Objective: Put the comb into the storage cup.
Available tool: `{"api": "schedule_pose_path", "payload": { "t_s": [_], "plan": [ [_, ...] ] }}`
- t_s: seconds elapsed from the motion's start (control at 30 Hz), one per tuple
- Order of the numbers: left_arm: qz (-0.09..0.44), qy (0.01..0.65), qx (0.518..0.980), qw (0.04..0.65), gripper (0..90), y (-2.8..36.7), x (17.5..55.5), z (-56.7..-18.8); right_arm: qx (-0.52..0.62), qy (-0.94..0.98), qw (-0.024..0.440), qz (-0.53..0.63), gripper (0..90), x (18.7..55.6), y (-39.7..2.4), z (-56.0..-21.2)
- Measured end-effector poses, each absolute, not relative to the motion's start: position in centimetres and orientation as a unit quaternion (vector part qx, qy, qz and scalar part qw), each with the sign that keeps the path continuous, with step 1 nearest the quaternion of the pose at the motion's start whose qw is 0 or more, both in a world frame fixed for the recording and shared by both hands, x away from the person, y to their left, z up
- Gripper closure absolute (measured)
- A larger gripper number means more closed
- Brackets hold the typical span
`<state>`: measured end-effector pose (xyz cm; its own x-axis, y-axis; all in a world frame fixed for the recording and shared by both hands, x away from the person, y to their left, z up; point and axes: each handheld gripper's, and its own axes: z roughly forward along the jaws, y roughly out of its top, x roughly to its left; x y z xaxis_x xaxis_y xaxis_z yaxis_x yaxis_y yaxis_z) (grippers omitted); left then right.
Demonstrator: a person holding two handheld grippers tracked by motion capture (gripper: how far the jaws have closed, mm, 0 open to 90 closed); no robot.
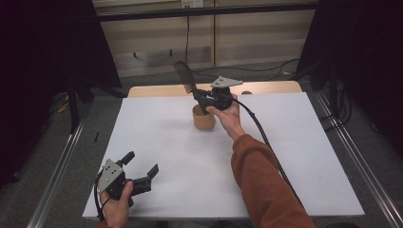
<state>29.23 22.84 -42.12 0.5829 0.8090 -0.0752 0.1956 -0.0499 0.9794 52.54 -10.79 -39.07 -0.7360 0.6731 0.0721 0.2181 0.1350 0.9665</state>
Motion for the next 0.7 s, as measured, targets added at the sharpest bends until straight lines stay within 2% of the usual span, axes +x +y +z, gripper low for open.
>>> {"api": "schedule_pose_path", "payload": {
  "t_s": [0.7],
  "plan": [
    [0.265, 0.372, 0.675, 0.579, 2.3, 22.89, 29.22, -42.06, 0.308, 0.724, 0.208, 0.582, 72.8, 51.87, -11.02, -39.58]
  ]
}}
